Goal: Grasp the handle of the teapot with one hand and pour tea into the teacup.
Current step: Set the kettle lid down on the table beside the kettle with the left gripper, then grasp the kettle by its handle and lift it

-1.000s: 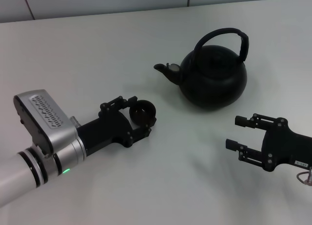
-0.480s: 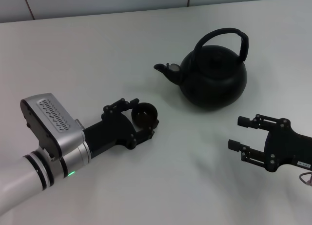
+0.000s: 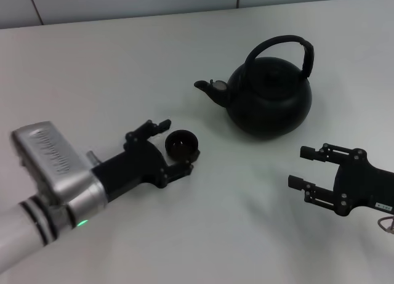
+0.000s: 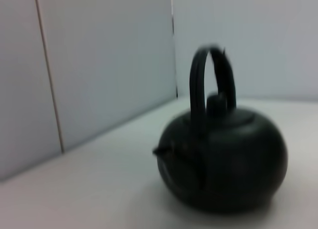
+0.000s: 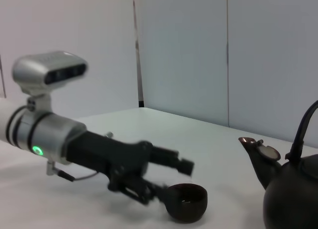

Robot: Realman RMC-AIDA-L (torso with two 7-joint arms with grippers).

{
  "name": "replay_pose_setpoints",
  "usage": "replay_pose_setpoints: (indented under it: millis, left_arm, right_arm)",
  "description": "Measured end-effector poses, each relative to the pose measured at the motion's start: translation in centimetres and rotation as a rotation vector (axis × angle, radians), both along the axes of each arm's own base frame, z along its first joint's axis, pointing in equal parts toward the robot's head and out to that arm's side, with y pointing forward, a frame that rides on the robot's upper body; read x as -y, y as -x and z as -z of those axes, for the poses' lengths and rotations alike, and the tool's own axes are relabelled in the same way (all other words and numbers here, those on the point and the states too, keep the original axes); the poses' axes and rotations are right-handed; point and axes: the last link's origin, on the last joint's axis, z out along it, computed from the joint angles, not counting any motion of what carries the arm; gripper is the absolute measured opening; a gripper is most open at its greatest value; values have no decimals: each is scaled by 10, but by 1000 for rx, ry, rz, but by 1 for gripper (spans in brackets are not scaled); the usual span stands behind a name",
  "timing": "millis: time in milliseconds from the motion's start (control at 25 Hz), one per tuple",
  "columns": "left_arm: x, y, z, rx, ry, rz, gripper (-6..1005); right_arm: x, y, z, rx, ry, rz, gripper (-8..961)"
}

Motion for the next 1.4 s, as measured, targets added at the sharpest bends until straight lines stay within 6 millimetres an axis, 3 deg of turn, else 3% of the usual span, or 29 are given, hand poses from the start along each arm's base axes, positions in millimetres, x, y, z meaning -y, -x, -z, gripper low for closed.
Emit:
replay_pose_setpoints:
  millis: [40, 120, 160, 240, 280, 320, 360, 480, 560, 640, 920, 1240, 1400]
  left_arm:
    - [7, 3, -13, 63, -22, 33, 830]
    - [7, 3, -13, 63, -22, 33, 830]
    - [11, 8, -24, 100, -37, 59, 830]
    - [32, 31, -71, 244, -59, 82, 831]
    - [39, 39, -85, 266, -68, 83, 831]
    - [39, 39, -85, 266, -68, 83, 831]
    - [53, 49, -105, 298, -75, 84, 831]
    - [67, 60, -130, 314, -75, 92, 831]
    - [67, 60, -130, 314, -75, 92, 832]
    - [76, 69, -149, 322, -49, 78, 832]
    - [79, 68, -146, 311, -25, 89, 831]
    - [83, 90, -109, 88, 48, 14, 831]
    - [82, 89, -108, 94, 51, 15, 832]
  right_arm:
    - [-1, 0, 0, 0, -6, 4, 608]
    - [-2, -1, -2, -2, -19, 11, 608]
    - [-2, -1, -2, -2, -19, 11, 608]
    - [-3, -1, -5, -10, -38, 19, 608]
    - [-3, -1, -5, -10, -38, 19, 608]
    - [-4, -2, -6, -16, -49, 23, 608]
    - [-4, -2, -6, -16, -49, 23, 608]
    - [-4, -2, -7, -22, -55, 27, 608]
    - [-3, -2, -7, -24, -54, 29, 608]
    - [-4, -1, -6, -27, -53, 28, 608]
    - [-4, 0, -5, -30, -51, 26, 607]
    - [-2, 0, -2, -38, -47, 35, 607]
    - [-2, -1, -1, -39, -46, 35, 607]
